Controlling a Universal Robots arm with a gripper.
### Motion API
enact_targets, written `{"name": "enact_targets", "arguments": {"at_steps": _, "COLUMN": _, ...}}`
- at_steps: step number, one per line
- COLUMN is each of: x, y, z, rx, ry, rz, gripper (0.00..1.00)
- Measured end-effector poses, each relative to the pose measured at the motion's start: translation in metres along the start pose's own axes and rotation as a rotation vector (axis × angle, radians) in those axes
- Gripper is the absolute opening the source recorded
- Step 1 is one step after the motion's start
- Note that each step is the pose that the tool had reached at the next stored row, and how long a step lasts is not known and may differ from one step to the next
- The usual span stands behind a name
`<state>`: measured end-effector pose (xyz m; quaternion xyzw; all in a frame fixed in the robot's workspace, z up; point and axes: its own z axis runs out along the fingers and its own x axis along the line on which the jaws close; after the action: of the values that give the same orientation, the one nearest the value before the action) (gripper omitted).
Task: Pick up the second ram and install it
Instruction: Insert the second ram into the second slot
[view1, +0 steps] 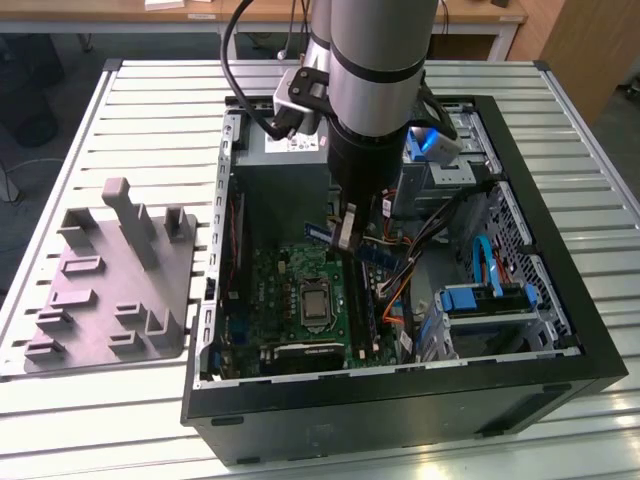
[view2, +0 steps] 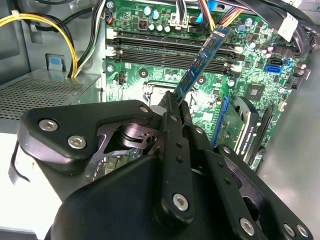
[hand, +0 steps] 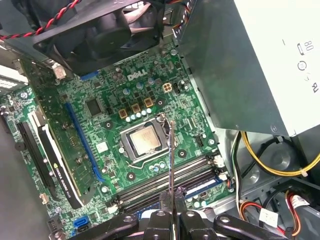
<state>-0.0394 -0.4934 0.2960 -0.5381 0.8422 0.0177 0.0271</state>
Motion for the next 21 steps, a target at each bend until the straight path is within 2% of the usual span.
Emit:
{"name": "enact_targets", "arguments": {"at_steps": 12, "x": 0.0003, "y": -0.0001, "z": 0.0001, "rx": 0.0025, "ry": 0.0001, "rz": 0.039, "gripper": 0.14}}
{"name": "enact_targets", "arguments": {"at_steps": 18, "x": 0.0004, "y": -0.0002, "z": 0.0002, "rx": 0.0057, "ry": 0.0002, "rz": 0.087, "gripper": 0.14}}
{"name": "enact_targets", "arguments": {"at_steps": 21, "x": 0.0004, "y": -0.0002, "z": 0.0001, "rx": 0.0067, "ry": 0.0014, "rz": 0.093, "gripper": 0.14}}
